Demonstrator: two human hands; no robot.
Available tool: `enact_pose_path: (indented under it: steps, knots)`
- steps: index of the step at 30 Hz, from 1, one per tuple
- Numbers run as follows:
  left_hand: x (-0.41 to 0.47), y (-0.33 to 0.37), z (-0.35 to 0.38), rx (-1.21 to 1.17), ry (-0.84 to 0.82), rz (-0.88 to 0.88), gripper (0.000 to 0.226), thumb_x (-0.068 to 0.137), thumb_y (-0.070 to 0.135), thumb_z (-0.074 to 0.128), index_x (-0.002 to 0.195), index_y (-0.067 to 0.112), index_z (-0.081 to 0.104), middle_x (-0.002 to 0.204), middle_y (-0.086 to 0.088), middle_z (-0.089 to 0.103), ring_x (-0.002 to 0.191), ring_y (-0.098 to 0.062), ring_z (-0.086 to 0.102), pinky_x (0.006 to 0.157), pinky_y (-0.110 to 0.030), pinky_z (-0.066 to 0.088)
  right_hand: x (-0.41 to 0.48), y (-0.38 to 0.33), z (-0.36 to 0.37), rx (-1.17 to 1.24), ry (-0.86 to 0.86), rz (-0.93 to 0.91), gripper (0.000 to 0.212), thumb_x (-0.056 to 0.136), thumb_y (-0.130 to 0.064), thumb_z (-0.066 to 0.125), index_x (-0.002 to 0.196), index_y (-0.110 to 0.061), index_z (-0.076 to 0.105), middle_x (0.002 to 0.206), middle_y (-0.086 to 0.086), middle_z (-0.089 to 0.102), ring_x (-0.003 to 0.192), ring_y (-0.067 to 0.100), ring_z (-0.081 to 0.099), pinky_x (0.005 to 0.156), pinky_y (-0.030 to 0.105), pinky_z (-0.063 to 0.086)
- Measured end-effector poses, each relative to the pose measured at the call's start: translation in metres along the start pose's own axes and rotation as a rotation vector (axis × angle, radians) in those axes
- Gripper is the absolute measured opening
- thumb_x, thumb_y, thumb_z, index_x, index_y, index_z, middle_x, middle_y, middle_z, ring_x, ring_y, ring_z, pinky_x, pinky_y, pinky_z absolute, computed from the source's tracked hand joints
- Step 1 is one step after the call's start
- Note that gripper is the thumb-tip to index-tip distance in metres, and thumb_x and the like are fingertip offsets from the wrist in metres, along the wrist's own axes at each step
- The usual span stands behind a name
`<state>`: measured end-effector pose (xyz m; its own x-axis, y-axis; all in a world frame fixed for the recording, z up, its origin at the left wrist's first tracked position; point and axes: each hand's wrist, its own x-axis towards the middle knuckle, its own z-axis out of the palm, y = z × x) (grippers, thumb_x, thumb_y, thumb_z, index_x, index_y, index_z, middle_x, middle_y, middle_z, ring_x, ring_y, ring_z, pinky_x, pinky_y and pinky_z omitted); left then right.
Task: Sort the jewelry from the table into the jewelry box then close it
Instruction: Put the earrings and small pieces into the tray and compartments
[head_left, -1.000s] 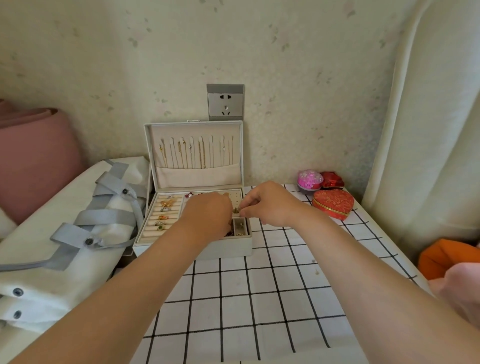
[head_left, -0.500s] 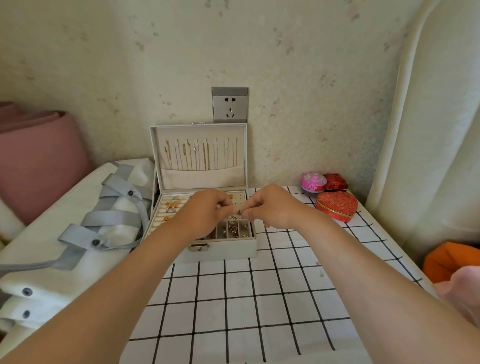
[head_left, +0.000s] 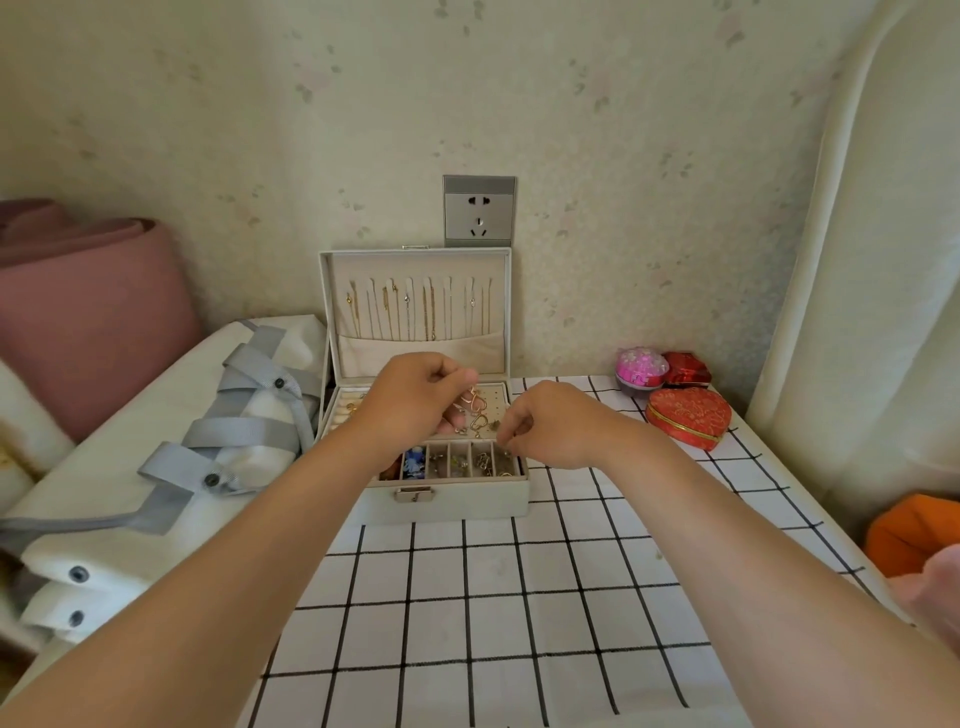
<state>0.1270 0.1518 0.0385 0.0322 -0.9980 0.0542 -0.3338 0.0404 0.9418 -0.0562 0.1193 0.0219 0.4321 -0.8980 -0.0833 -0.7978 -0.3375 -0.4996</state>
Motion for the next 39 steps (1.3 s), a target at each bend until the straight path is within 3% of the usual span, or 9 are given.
enact_pose_path:
  steps: [4,8,12,15,19,25,29,33,39]
  knots:
    - [0.001,-0.002,-0.005,-0.06,0.039,-0.053,0.01,0.096,0.015,0.061,0.096,0.008,0.067,0.07,-0.006,0.068,0.052,-0.011,0.062,0.056,-0.024,0.056,-0.004,-0.014,0.001,0.014,0.039,-0.054,0.016,0.085,-0.022,0.066,0.09,-0.033,0.076,0.085,-0.02,0.062,0.082,0.001,0.06,0.078,0.024,0.052]
    - [-0.001,-0.004,-0.007,-0.127,0.03,-0.148,0.012,0.099,0.015,0.056,0.1,0.01,0.067,0.082,-0.01,0.067,0.055,-0.007,0.064,0.055,-0.019,0.056,-0.003,-0.029,0.009,-0.25,-0.062,-0.03,0.013,0.08,-0.033,0.068,0.088,-0.034,0.077,0.086,-0.017,0.07,0.086,0.007,0.064,0.078,0.029,0.056]
    - [-0.003,-0.007,-0.01,-0.184,-0.019,-0.219,0.018,0.101,0.014,0.051,0.103,0.008,0.068,0.088,-0.009,0.066,0.063,-0.008,0.065,0.06,-0.02,0.057,0.005,-0.038,0.018,-0.439,0.007,-0.041,0.012,0.084,-0.029,0.065,0.089,-0.023,0.075,0.082,-0.005,0.07,0.08,0.018,0.065,0.07,0.031,0.056]
    - [-0.004,-0.006,-0.013,-0.227,-0.058,-0.244,0.021,0.102,0.014,0.049,0.104,0.005,0.068,0.089,-0.01,0.064,0.068,-0.011,0.064,0.062,-0.021,0.058,0.007,-0.038,0.019,-0.439,0.01,-0.058,0.014,0.091,-0.03,0.066,0.096,-0.02,0.073,0.092,-0.001,0.071,0.087,0.02,0.065,0.075,0.034,0.055]
    - [-0.005,-0.005,-0.018,-0.24,-0.119,-0.252,0.02,0.098,0.016,0.057,0.11,0.004,0.067,0.095,-0.01,0.067,0.074,-0.011,0.065,0.07,-0.023,0.06,0.008,-0.022,0.013,-0.165,0.006,-0.035,0.012,0.093,-0.031,0.066,0.086,-0.026,0.074,0.09,-0.007,0.071,0.086,0.014,0.066,0.082,0.035,0.055]
    - [-0.002,-0.005,-0.022,-0.063,-0.131,-0.199,0.016,0.096,0.016,0.061,0.109,0.014,0.071,0.081,-0.003,0.066,0.071,-0.01,0.062,0.072,-0.023,0.056,-0.001,-0.02,-0.004,0.383,0.031,0.055,0.017,0.096,-0.023,0.061,0.095,-0.009,0.071,0.092,0.002,0.072,0.06,0.017,0.068,0.048,0.022,0.043]
    - [-0.005,-0.003,-0.02,0.003,-0.135,-0.158,0.014,0.096,0.023,0.062,0.102,0.016,0.073,0.072,-0.001,0.063,0.064,-0.009,0.057,0.068,-0.021,0.053,-0.005,-0.022,-0.01,0.758,-0.046,0.088,0.023,0.096,-0.016,0.056,0.106,0.004,0.063,0.094,0.013,0.073,0.065,0.03,0.066,0.049,0.03,0.044]
    - [-0.008,-0.001,-0.019,0.003,-0.132,-0.122,0.013,0.095,0.022,0.064,0.101,0.016,0.073,0.077,-0.003,0.064,0.069,-0.01,0.06,0.068,-0.02,0.054,-0.009,-0.023,-0.01,0.883,-0.094,0.05,0.016,0.1,-0.015,0.056,0.103,-0.003,0.065,0.087,0.012,0.072,0.063,0.025,0.065,0.051,0.029,0.049]
    - [-0.011,-0.001,-0.016,-0.03,-0.171,-0.118,0.017,0.087,0.017,0.073,0.105,0.016,0.074,0.084,-0.007,0.067,0.073,-0.01,0.065,0.075,-0.027,0.06,-0.006,-0.028,-0.009,0.993,0.046,0.022,0.011,0.094,-0.011,0.066,0.1,-0.003,0.071,0.086,0.014,0.071,0.059,0.018,0.063,0.049,0.024,0.049]
